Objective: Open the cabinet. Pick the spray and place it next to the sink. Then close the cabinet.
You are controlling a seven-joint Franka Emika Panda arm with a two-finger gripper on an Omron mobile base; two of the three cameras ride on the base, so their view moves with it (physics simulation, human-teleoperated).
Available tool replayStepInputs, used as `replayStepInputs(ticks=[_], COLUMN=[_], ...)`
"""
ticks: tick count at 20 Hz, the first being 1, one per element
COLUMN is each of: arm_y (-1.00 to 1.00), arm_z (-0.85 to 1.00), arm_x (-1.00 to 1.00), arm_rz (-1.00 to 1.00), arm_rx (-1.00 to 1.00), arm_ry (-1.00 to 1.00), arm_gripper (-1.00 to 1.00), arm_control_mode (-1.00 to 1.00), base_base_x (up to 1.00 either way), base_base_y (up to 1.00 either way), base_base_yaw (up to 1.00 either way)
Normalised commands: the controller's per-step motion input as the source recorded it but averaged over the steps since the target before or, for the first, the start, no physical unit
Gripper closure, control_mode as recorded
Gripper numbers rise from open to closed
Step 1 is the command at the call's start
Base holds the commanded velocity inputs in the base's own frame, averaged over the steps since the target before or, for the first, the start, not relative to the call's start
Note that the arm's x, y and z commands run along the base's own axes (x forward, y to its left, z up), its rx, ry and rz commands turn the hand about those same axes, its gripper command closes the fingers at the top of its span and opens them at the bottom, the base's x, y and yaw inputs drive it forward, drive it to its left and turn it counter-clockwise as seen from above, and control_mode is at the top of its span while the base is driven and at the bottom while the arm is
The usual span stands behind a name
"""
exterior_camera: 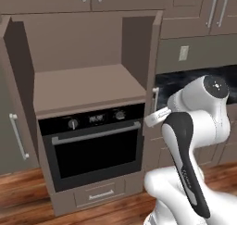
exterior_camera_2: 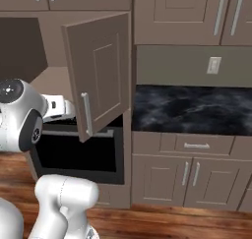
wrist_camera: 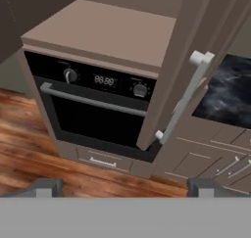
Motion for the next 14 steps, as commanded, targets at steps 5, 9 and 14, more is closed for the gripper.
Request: replayStepInputs(ticks=[5,9,14], arm_y=[0.0,0.0,0.0], arm_z=[0.0,0.0,0.0], arm_x=[0.0,0.0,0.0], arm_rz=[0.0,0.0,0.0], arm_rx=[0.0,0.0,0.0], arm_ry=[0.0,0.0,0.0], arm_gripper=[-1.0,-1.0,-1.0], arm_control_mode=[1.0,1.0,1.0], base_base_x=[-0.48,-0.49,0.19], base_base_y=[0.25,0.52,0.56], base_base_yaw=[0.0,0.0,-0.14])
